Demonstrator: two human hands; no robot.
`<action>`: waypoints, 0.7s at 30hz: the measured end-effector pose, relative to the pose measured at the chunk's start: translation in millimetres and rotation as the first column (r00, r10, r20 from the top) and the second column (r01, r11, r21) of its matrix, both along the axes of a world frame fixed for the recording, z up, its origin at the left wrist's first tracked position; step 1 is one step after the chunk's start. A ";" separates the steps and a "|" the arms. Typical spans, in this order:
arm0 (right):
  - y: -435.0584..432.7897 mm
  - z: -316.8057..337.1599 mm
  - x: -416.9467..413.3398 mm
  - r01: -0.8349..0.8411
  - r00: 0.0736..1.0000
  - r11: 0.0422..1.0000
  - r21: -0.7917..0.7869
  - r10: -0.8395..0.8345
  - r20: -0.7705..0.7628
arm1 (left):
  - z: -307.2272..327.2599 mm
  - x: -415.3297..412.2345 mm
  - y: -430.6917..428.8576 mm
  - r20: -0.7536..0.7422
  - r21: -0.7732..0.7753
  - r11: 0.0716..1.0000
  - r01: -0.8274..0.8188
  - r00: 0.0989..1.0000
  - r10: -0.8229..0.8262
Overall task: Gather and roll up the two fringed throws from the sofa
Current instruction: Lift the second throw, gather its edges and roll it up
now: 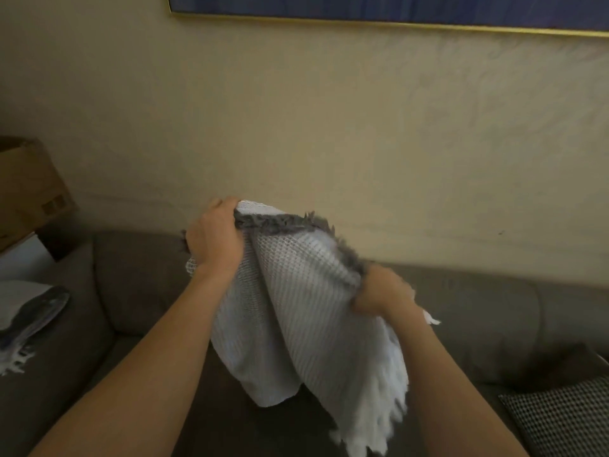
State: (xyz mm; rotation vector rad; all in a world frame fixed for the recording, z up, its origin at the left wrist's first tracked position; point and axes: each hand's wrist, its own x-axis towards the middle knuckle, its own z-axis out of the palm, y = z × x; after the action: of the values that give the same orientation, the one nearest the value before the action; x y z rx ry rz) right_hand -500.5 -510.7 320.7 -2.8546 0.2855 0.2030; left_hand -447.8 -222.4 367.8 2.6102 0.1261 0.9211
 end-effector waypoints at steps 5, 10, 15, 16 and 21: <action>-0.4 -8.4 -3.9 0.167 0.896 0.961 0.220 -0.241 0.373 | 6.1 -4.3 -4.9 0.028 -0.012 0.999 0.032 0.999 -0.031; -16.7 -18.3 -3.4 0.155 0.963 0.867 0.474 -0.239 0.123 | 9.7 -6.0 -10.2 -0.044 0.143 0.961 0.235 0.972 -0.231; -23.3 -29.8 -8.8 0.415 0.705 0.742 0.526 -0.628 0.330 | 18.0 -4.1 -4.3 -0.080 0.229 0.952 0.205 0.978 -0.192; -23.1 -33.1 -7.6 0.392 0.722 0.767 0.507 -0.599 0.347 | 19.4 -2.8 -3.4 -0.085 0.228 0.959 0.170 0.984 -0.154; -16.2 -22.4 -4.5 0.224 0.760 0.806 0.547 -0.496 0.420 | 4.0 -0.3 -10.1 -0.182 0.136 0.987 0.087 0.981 -0.061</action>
State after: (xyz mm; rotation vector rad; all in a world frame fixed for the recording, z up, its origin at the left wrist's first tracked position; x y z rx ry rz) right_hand -505.0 -527.0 298.3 -2.1804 0.5832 -0.5536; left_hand -448.1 -232.5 371.8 2.8072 0.0085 0.6944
